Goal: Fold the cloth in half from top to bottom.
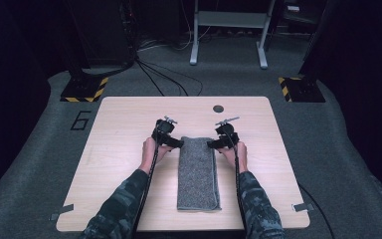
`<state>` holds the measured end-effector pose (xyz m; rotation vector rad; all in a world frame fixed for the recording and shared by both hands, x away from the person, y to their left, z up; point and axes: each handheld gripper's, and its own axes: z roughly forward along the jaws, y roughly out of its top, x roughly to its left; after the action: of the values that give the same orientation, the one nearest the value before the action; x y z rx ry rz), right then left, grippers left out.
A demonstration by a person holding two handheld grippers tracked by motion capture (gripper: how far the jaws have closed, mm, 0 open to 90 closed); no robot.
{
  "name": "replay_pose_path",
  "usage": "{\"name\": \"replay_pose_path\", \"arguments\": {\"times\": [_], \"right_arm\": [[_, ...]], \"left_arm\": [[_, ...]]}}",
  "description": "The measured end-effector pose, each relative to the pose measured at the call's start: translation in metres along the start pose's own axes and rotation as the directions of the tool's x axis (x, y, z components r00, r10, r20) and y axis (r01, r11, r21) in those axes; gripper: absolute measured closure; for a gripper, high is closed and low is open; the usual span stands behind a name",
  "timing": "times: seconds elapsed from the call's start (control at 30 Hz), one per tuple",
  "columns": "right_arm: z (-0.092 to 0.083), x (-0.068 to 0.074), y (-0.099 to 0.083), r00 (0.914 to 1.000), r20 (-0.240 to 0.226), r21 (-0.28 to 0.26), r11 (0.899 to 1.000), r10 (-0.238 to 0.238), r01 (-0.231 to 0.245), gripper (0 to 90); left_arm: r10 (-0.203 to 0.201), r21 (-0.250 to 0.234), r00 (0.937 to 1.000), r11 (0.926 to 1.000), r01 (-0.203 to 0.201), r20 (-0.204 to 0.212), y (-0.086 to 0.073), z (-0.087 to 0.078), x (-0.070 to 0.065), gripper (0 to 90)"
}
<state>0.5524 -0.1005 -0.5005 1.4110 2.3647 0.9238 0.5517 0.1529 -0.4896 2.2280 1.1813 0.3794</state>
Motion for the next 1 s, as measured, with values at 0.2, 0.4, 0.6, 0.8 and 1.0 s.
{"name": "replay_pose_path", "arguments": {"times": [0.2, 0.4, 0.6, 0.8, 1.0], "right_arm": [[0.006, 0.004, 0.006, 0.9994, 0.03, -0.025, 1.0, -0.017, 0.018, 37.1], [0.013, 0.005, 0.004, 0.9989, 0.039, -0.007, 1.0, -0.027, 0.028, 44.4], [0.013, 0.013, 0.002, 0.9949, 0.056, -0.001, 0.996, -0.085, 0.085, 54.5], [0.012, 0.017, 0.0, 0.9956, 0.041, -0.015, 0.996, -0.085, 0.085, 69.3], [0.013, 0.017, -0.001, 0.9995, 0.005, -0.025, 0.999, -0.03, 0.03, 82.0]], "left_arm": [[0.0, 0.005, 1.0, 1.0, 0.0, 0.007, 0.003, 0.009, 0.001, 25.1], [0.025, 0.041, 0.9997, 0.9988, -0.025, 0.002, 0.002, 0.017, -0.003, 35.3], [0.048, 0.036, 0.9987, 0.9981, -0.049, 0.018, 0.001, 0.018, -0.007, 44.1], [0.064, 0.015, 0.9976, 0.9978, -0.064, 0.028, -0.001, 0.017, -0.009, 53.9], [0.063, -0.016, 0.9974, 0.9979, -0.062, 0.036, -0.005, 0.016, -0.011, 65.6]]}}
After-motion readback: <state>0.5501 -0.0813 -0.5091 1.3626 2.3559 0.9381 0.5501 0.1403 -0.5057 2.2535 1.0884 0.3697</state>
